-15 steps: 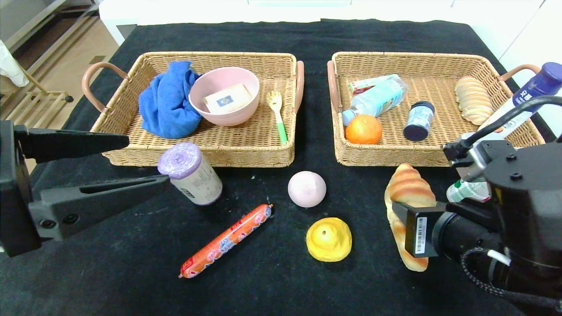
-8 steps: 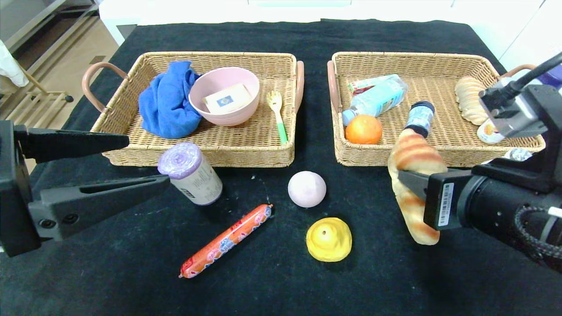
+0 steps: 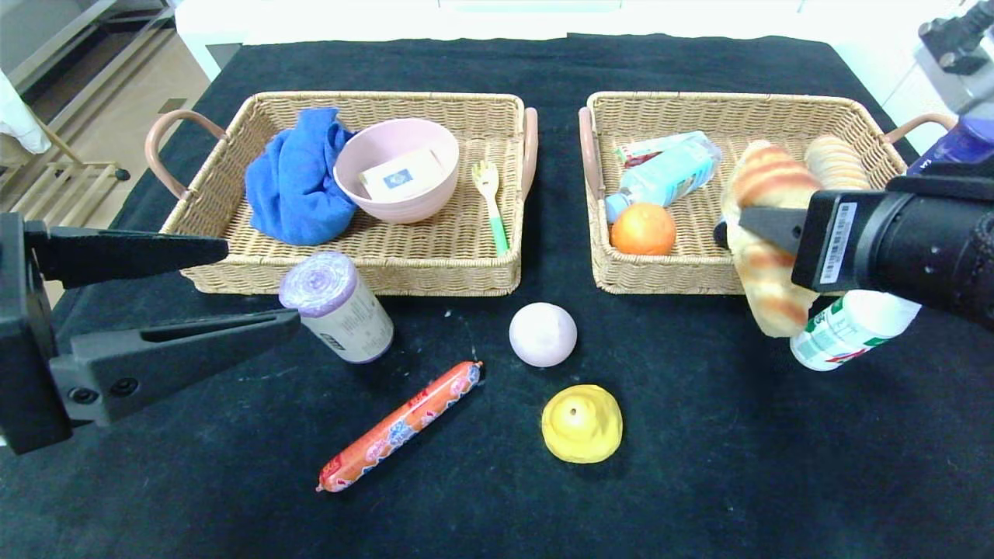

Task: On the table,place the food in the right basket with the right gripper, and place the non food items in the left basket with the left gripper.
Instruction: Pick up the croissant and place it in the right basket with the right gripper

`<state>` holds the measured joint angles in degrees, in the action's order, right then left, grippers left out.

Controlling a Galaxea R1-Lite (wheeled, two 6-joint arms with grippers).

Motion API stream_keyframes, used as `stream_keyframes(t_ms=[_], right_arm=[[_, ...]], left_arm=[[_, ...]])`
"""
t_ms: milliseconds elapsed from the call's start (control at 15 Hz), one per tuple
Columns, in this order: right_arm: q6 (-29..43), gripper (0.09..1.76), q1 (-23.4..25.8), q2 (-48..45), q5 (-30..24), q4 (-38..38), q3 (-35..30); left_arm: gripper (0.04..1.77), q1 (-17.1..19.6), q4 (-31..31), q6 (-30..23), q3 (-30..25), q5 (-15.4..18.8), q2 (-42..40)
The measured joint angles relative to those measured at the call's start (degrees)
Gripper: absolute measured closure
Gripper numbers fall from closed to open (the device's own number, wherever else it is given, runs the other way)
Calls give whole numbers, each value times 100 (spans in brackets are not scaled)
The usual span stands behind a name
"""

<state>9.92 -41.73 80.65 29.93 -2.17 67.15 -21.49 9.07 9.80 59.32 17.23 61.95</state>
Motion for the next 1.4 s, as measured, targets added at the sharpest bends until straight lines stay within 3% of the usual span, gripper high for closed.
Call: stream_keyframes(t_ms=[267,867,1400], right_arm=[[-191,103,708,154,-330,24,518],[-486,103,1816,822,-916,46,1771],[-541,103,2509,1810,-1254,9,2839]], left_arm=[[9,0,0,0,0,0,0],[9,-4,0,0,0,0,1],[9,0,-9,0,0,-2,1]])
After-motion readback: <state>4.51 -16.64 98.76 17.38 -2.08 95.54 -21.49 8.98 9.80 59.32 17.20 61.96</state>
